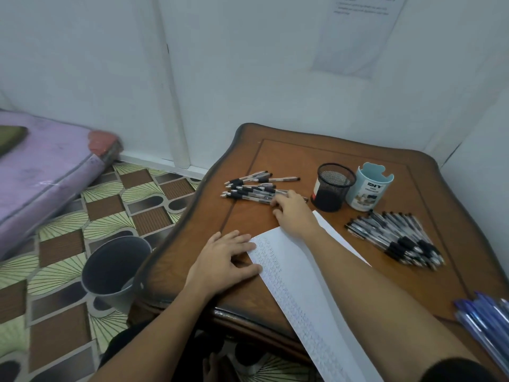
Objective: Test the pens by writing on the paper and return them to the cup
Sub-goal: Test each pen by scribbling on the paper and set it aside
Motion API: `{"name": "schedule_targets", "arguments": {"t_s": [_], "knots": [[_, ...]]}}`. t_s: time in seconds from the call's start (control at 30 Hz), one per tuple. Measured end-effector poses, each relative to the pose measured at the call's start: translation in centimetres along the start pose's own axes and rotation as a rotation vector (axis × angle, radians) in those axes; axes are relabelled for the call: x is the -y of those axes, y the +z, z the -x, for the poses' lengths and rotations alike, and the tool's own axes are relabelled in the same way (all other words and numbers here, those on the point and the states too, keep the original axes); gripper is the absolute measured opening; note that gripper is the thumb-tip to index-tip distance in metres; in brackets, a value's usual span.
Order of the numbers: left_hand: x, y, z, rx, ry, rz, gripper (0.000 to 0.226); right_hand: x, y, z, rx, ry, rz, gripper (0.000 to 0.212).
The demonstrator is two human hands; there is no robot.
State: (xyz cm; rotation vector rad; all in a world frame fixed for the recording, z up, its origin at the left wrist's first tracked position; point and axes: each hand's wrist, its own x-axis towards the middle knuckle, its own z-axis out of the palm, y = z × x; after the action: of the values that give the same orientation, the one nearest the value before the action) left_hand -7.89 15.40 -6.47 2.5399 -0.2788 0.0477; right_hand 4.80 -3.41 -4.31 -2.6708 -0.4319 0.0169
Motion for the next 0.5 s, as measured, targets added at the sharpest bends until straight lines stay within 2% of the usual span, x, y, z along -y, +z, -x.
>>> {"name": "schedule_targets", "arguments": {"t_s": [0.13,0.3,0.5], "knots": [[0.0,0.0,-0.1,-0.007,-0.014,-0.018,0.062,0.0,0.1,0.0,-0.059,-0.026,0.002,0.028],[-0.2,0.0,0.0,0.008,-0.03,-0.023,0.064,0.6,0.1,-0.7,-0.055,0.004,0.005,0.036],[-0.3,-0.2,-0.1,0.018,-0.033,-0.028,0.065,0.7,0.2,-0.9,-0.082,0.014,0.008,0.018]]}}
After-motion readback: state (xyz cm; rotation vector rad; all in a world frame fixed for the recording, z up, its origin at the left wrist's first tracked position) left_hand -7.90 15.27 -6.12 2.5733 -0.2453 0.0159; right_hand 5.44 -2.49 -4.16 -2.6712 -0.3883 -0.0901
